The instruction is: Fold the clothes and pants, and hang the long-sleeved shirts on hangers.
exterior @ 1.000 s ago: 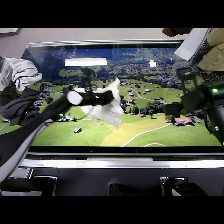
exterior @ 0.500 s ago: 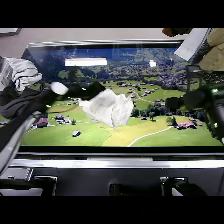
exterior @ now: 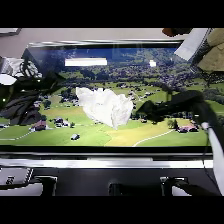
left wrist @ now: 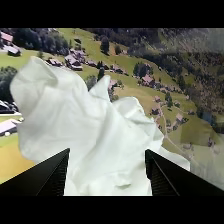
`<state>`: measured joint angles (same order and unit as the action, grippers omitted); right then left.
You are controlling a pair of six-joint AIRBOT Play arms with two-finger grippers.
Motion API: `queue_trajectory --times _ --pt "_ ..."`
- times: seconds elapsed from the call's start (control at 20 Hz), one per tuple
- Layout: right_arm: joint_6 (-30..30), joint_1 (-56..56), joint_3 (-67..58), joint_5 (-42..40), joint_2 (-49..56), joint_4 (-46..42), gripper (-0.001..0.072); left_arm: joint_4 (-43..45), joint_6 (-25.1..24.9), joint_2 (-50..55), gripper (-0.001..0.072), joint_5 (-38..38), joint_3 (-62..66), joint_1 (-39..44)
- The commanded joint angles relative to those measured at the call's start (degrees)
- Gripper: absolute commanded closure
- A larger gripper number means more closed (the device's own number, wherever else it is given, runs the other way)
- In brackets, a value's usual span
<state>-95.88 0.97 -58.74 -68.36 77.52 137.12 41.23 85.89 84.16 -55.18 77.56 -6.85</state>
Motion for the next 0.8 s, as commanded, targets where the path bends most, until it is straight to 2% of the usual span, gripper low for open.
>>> queue_trajectory --times 0.0,0.2,0.45,0.5,0.6,0.7,0.75 --pt "-1.38 10.49 1.92 10.12 5.62 5.07 0.0099 -0.04 -0.5 0.09 0.0155 -1.38 -0.02 -3.3" --pt "-0.11 18.49 1.92 14.12 11.78 8.33 0.0099 0.59 -0.48 1.2 0.0155 -1.38 -0.02 -3.43" --pt "1.44 23.28 1.92 17.79 13.51 9.81 0.0103 0.61 -0.5 2.56 0.0156 -1.38 -0.02 -3.43" --pt "2.34 23.5 1.92 19.08 13.55 9.68 0.0139 0.76 -0.5 2.78 0.0155 -1.36 -0.02 -3.43" --pt "2.73 23.52 1.92 21.44 13.55 9.68 0.0305 0.81 -0.5 3.37 0.0155 -1.36 -0.02 -3.43" --pt "2.8 23.52 1.88 22.4 13.53 9.31 0.0679 0.79 -0.63 4.24 0.0155 -1.42 -0.04 -3.41" --pt "2.89 23.52 1.81 22.23 13.38 9.09 0.0681 0.79 -0.68 4.81 0.0155 -1.44 -0.04 -3.41"
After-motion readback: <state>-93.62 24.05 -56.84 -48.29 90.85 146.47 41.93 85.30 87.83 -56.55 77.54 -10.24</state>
